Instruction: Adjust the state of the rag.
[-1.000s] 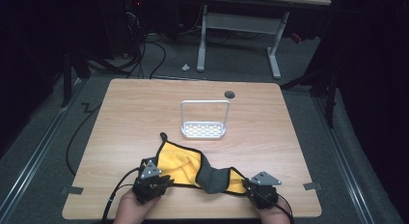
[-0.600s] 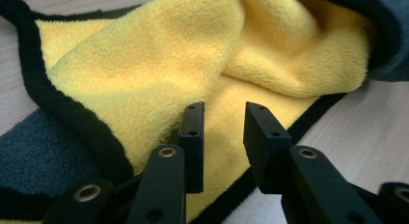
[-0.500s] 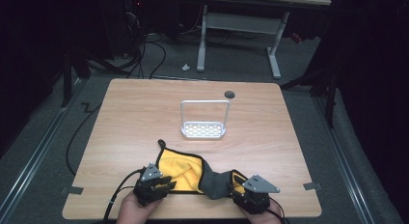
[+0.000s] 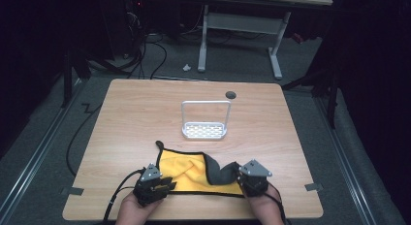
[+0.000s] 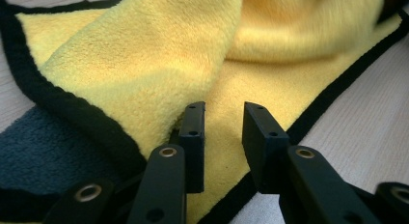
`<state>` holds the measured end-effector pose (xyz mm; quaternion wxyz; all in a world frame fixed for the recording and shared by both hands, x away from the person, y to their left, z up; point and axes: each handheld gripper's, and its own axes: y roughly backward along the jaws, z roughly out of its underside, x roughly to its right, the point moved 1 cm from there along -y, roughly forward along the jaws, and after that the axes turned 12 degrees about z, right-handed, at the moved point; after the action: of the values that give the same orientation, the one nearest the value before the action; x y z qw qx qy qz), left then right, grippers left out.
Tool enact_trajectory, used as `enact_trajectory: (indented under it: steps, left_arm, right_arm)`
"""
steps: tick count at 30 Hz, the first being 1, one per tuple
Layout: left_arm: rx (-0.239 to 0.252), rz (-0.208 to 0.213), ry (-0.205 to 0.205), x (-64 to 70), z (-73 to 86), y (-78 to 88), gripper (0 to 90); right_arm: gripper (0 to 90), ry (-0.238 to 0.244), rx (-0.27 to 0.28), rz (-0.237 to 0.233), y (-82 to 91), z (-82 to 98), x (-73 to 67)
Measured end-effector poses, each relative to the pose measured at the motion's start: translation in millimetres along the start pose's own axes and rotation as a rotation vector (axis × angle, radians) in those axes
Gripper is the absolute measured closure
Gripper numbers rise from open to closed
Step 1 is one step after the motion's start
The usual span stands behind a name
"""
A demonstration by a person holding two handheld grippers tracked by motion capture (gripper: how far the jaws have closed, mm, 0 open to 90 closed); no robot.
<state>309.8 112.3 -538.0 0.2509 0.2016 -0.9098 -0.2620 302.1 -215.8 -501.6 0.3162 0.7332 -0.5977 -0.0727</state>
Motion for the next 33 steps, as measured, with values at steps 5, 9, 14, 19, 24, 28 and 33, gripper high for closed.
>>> enact_trajectory:
  steps: [5,9,14,19,24,28,33]
  left_arm:
    - [-0.002,0.011,0.000,-2.0,0.0,1.0,70.6]
    - [-0.001,0.017,0.006,-2.7,0.0,1.3,70.5]
    - [0.004,0.022,-0.005,-2.1,-2.6,-0.1,64.9]
    - [0.006,0.009,-0.011,0.0,-5.2,-6.9,64.7]
    - [-0.033,0.032,-0.029,12.7,-1.5,-5.9,65.3]
    - [-0.078,0.100,-0.023,25.7,3.1,-3.2,66.1]
    - [-0.064,0.106,-0.058,32.2,0.6,-6.4,64.7]
  right_arm:
    - [85.1,-0.075,-0.070,0.073,-43.1,-5.5,29.3]
    - [77.7,-0.101,-0.090,0.120,-54.6,-4.8,45.0]
    - [67.8,-0.116,-0.032,0.143,-28.5,-6.2,50.3]
    - [68.7,-0.058,-0.039,0.067,-1.6,17.0,26.5]
    - [69.5,-0.004,-0.119,0.032,-4.1,33.4,15.0]
    - [70.5,-0.026,-0.146,0.001,10.9,51.0,16.0]
    - [70.3,-0.047,-0.152,-0.015,32.5,66.4,18.8]
